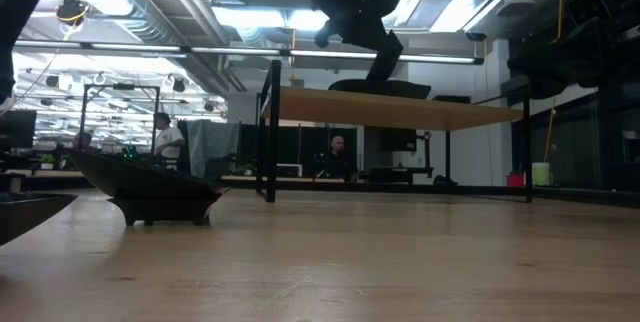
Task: Pick & Place Mini shaped plates
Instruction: Stack the distorted square plate on top of the distorted square plate on the shelf, then stack the leaf-shaped plate on top of the leaf-shaped plate on the shelf
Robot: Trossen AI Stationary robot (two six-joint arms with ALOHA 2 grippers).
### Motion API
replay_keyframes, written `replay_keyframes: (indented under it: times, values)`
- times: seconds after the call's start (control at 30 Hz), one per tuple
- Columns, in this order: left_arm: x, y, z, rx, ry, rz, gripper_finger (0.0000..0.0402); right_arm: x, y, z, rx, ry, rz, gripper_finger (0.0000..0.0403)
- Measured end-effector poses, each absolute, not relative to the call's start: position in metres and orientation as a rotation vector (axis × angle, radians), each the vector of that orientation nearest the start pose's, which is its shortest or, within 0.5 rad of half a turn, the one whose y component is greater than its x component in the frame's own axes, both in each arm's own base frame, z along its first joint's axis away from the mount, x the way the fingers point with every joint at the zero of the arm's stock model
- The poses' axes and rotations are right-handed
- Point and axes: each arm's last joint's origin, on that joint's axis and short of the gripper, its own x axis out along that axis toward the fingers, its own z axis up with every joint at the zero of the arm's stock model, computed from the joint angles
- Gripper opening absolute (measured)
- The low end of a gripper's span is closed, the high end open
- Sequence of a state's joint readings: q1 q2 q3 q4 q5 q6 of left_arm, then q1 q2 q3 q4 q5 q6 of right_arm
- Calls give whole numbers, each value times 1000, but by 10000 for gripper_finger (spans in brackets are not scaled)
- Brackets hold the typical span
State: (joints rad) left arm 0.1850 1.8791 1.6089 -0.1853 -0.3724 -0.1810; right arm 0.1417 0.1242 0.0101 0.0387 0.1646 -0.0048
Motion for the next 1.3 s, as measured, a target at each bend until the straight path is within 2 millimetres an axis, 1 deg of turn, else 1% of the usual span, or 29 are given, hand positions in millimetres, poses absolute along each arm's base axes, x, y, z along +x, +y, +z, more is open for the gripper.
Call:
replay_keyframes:
  times: [0.1,0.27,0.33,0.47,0.73,0.83,1.17,1.3]
  values:
    - [429,90,304,-133,416,574,3,104,10,161,-16,74,-23,65]
    - [434,92,291,-118,450,561,4,104,10,161,-16,75,-23,65]
    - [435,94,289,-118,452,564,4,104,10,161,-16,75,-23,65]
    - [435,95,289,-115,450,566,4,104,10,161,-16,75,-23,65]
    - [437,90,297,-23,414,532,7,104,10,161,-16,75,-23,65]
    - [437,90,297,-17,416,531,19,104,10,161,-16,75,-23,65]
    - [434,91,301,-13,416,557,87,104,10,161,-16,75,-23,65]
    - [432,92,303,19,422,578,99,104,10,161,-16,75,-23,65]
